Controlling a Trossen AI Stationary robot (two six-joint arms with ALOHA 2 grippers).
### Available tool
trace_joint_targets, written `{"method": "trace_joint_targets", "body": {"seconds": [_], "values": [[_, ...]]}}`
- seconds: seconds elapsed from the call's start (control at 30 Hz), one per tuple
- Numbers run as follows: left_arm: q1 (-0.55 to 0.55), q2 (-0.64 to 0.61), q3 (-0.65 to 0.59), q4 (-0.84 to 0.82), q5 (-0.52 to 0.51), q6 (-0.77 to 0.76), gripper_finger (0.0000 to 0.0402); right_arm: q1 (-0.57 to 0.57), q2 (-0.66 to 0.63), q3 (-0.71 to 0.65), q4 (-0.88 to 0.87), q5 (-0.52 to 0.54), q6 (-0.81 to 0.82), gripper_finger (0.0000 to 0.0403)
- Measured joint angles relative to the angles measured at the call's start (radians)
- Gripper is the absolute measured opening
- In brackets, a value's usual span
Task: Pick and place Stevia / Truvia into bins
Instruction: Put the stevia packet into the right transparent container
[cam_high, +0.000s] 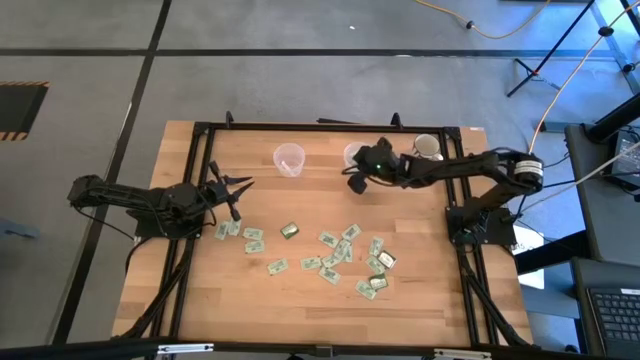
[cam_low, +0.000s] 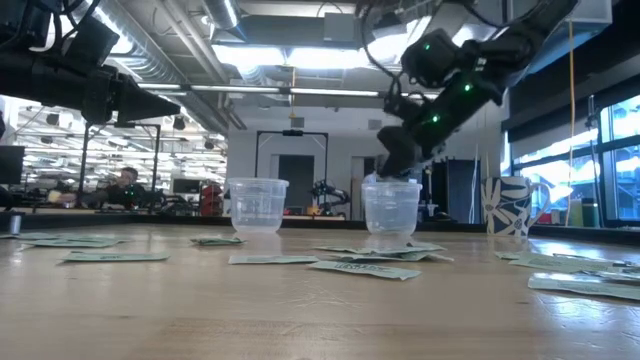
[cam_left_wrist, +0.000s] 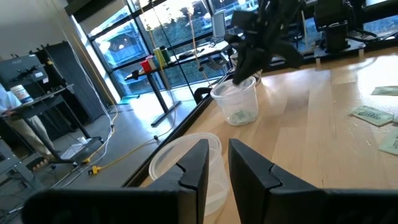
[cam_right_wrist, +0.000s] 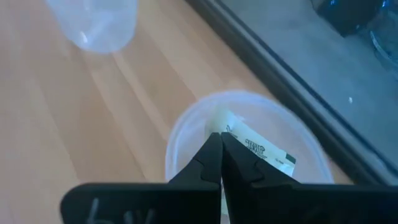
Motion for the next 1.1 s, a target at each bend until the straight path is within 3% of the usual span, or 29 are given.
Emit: {"method": "trace_joint_targets", "body": {"seconds": [0.5,0.97,1.1], "values": [[0.000,0.000,0.000,0.000,-0.024,0.000,0.0056,-0.013,0.048,0.001,0.010,-0.002,0.024,0.0005],[0.000,0.000,0.000,0.018,-0.111,0.012,0.0057,-0.013,0.036,0.002,0.023,-0.001,0.024,0.0072],[0.000,0.000,0.000,0.120,-0.143,0.052,0.0056,-0.003,-0.006,0.002,0.020,-0.014,0.069,0.0078]]}}
